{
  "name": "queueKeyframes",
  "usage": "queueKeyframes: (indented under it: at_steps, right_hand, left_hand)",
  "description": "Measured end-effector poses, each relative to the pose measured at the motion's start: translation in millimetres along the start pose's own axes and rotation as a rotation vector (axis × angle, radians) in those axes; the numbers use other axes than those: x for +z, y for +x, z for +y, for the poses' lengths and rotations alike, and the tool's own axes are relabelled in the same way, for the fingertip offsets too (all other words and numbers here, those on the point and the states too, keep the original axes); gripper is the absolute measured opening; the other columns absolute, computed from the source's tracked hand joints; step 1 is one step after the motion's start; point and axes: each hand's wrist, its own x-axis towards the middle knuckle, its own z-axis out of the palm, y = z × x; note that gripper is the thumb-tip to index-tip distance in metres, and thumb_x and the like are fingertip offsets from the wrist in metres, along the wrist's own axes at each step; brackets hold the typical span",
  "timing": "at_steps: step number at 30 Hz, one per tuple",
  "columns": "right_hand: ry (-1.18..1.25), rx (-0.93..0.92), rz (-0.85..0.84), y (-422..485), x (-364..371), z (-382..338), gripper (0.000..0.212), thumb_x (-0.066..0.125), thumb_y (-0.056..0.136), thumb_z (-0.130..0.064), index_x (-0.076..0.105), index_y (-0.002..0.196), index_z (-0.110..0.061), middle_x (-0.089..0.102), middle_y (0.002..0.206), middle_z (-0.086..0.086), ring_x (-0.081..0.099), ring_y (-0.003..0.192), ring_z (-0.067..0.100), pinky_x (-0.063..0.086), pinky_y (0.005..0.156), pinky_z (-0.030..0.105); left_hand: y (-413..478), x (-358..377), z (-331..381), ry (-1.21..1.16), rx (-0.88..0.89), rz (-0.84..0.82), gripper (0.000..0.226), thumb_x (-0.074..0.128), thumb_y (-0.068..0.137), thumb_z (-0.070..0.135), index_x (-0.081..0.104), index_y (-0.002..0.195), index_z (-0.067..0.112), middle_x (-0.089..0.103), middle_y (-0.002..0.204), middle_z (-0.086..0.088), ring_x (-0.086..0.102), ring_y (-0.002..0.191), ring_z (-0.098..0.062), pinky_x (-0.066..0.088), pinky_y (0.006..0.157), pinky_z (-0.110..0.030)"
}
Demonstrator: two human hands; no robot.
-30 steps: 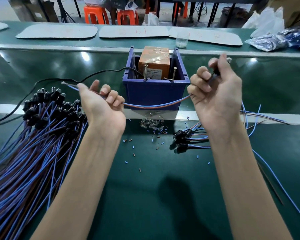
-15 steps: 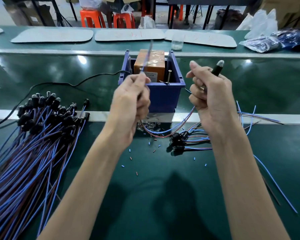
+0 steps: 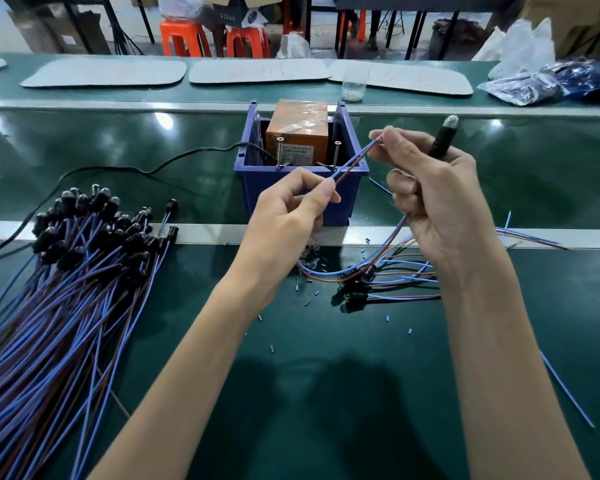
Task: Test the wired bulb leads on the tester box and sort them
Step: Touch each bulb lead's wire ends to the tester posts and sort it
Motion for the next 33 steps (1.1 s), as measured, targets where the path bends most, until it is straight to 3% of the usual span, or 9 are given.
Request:
queueKeyframes:
  at_steps: [8, 12, 18, 21, 24, 29, 33]
  right_hand:
    - [-0.011, -0.042, -0.079, 0.8, -5.8, -1.0, 0.011, 0.073, 0.071, -0.023, 0.071, 0.07, -0.013, 0.07, 0.071, 0.005, 0.035, 0.042, 0.003, 0.022, 0.036, 0.011]
    - [-0.091, -0.052, -0.023, 1.5, -4.9, -0.4, 0.013, 0.07, 0.082, -0.007, 0.068, 0.07, -0.012, 0.065, 0.07, 0.008, 0.034, 0.042, 0.004, 0.023, 0.037, 0.012]
    - [-0.211, -0.088, -0.047, -0.8, -3.7, -1.6, 0.015, 0.07, 0.085, -0.01, 0.069, 0.072, -0.017, 0.065, 0.067, 0.002, 0.035, 0.044, 0.004, 0.023, 0.038, 0.013]
    - [-0.239, -0.108, -0.094, -2.2, -4.6, -1.6, 0.015, 0.071, 0.083, -0.009, 0.071, 0.071, -0.018, 0.052, 0.062, -0.001, 0.033, 0.046, 0.006, 0.021, 0.039, 0.015]
    - [-0.291, -0.111, -0.101, -3.0, -5.5, -0.9, 0.018, 0.069, 0.084, -0.006, 0.067, 0.071, -0.018, 0.042, 0.071, 0.013, 0.031, 0.05, 0.008, 0.02, 0.04, 0.016]
    - [-0.329, -0.073, -0.079, -0.5, -6.8, 3.0, 0.016, 0.068, 0.085, -0.005, 0.065, 0.073, -0.015, 0.037, 0.058, -0.006, 0.029, 0.05, 0.009, 0.02, 0.04, 0.016]
    - [-0.303, -0.039, -0.083, 0.9, -6.9, 6.4, 0.015, 0.069, 0.085, -0.004, 0.066, 0.073, -0.014, 0.035, 0.057, -0.008, 0.029, 0.049, 0.007, 0.021, 0.04, 0.015]
  left_hand:
    - [1.3, -1.8, 0.3, 0.095, 0.046, 0.044, 0.022, 0.052, 0.098, 0.017, 0.057, 0.077, 0.015, 0.036, 0.043, 0.014, 0.025, 0.045, -0.006, 0.024, 0.043, -0.015]
    - [1.2, -3.7, -0.7, 0.174, 0.075, 0.046, 0.022, 0.054, 0.097, 0.02, 0.058, 0.076, 0.018, 0.037, 0.045, 0.014, 0.027, 0.049, -0.008, 0.025, 0.047, -0.018]
    - [4.3, -10.2, -0.3, 0.241, 0.079, 0.024, 0.024, 0.055, 0.097, 0.02, 0.058, 0.073, 0.022, 0.042, 0.044, 0.014, 0.025, 0.046, -0.008, 0.023, 0.046, -0.018]
    - [4.8, -13.2, 1.1, 0.281, 0.072, 0.007, 0.024, 0.056, 0.096, 0.022, 0.058, 0.073, 0.024, 0.047, 0.044, 0.017, 0.027, 0.047, -0.007, 0.025, 0.047, -0.018]
    - [4.5, -16.6, 3.2, 0.305, 0.058, -0.031, 0.024, 0.056, 0.096, 0.023, 0.059, 0.072, 0.024, 0.045, 0.044, 0.015, 0.028, 0.047, -0.007, 0.025, 0.046, -0.017]
    - [4.2, -22.1, 5.9, 0.339, 0.03, -0.071, 0.023, 0.057, 0.095, 0.025, 0.062, 0.073, 0.022, 0.042, 0.053, 0.009, 0.028, 0.051, -0.011, 0.025, 0.047, -0.018]
    - [3.7, -25.4, 8.3, 0.365, 0.019, -0.078, 0.022, 0.058, 0.094, 0.023, 0.063, 0.073, 0.019, 0.041, 0.052, 0.01, 0.03, 0.051, -0.009, 0.026, 0.046, -0.014]
